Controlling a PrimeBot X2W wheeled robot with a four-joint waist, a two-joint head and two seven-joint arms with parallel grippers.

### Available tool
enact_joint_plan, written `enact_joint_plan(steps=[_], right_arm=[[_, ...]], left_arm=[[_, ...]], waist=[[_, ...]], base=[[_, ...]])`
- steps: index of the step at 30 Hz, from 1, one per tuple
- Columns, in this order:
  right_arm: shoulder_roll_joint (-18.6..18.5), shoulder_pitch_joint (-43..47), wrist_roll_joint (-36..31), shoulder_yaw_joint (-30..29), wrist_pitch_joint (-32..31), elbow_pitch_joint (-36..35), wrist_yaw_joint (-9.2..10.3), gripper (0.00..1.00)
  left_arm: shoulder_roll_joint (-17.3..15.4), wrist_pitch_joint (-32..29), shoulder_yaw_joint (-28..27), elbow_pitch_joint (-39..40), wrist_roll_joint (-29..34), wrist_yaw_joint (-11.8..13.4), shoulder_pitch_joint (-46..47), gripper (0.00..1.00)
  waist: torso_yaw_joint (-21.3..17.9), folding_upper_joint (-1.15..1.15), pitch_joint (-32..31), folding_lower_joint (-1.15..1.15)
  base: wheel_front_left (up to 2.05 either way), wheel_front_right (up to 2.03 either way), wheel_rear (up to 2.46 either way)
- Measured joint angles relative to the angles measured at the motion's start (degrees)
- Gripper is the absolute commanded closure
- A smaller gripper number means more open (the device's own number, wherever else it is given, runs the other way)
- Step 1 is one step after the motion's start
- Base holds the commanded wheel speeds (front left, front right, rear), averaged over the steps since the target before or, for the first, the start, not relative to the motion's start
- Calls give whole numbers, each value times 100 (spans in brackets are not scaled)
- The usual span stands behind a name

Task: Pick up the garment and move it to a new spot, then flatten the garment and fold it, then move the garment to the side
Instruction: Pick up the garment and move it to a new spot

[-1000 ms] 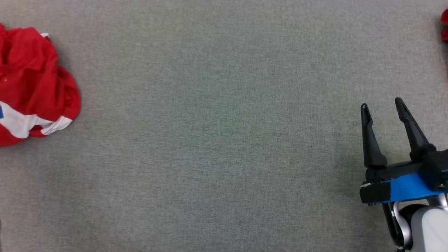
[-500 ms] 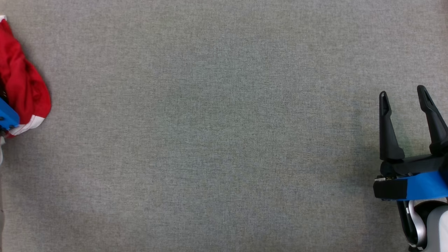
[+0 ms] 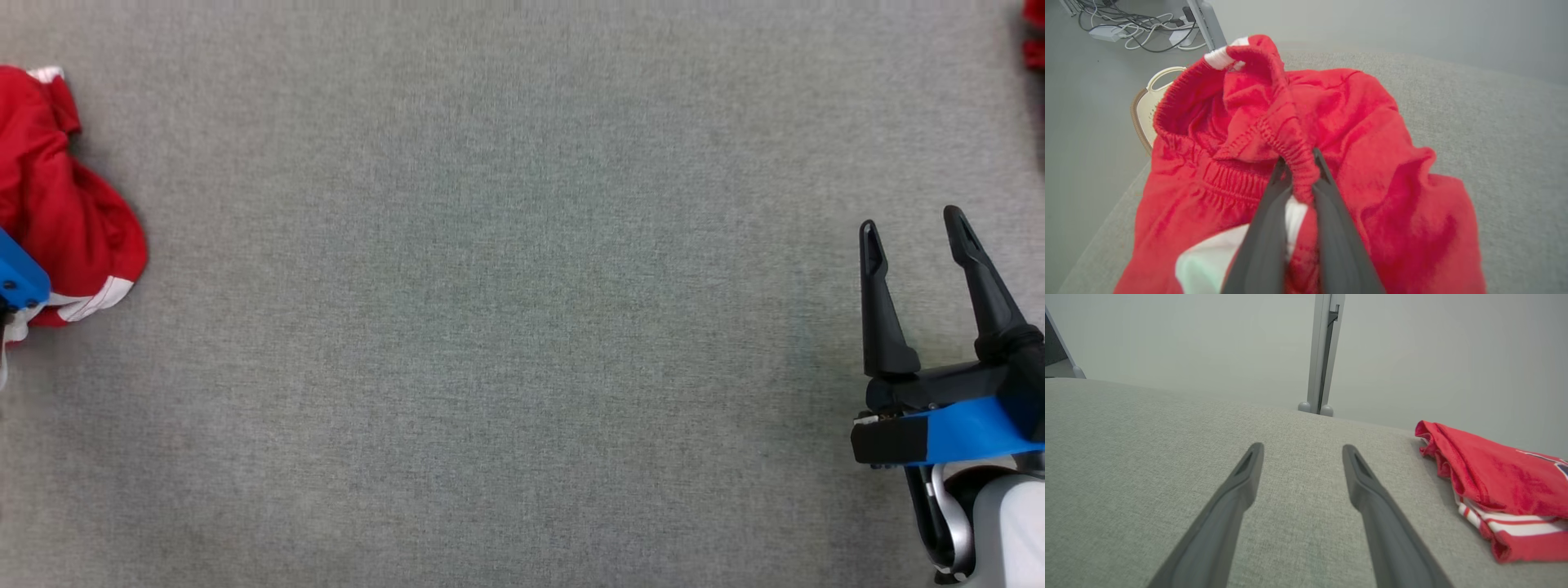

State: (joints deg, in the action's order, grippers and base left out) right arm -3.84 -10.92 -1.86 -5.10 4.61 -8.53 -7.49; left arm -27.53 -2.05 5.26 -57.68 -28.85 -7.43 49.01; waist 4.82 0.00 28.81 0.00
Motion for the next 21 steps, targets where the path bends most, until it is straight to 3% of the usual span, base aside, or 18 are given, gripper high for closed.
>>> enact_joint_plan(steps=[12,21], right_arm=[[63,71,234,94,291,583,0,0],[88,182,505,199,550,968,0,0]], left_arm=[[-254,1132,702,895,-32,0,198,100],[-332,1259,1116,2317,215,2,445,100]], waist=[[-253,0,-873,0],[-788,0,-1350,-1]], base=[[0,0,0],[0,0,0]])
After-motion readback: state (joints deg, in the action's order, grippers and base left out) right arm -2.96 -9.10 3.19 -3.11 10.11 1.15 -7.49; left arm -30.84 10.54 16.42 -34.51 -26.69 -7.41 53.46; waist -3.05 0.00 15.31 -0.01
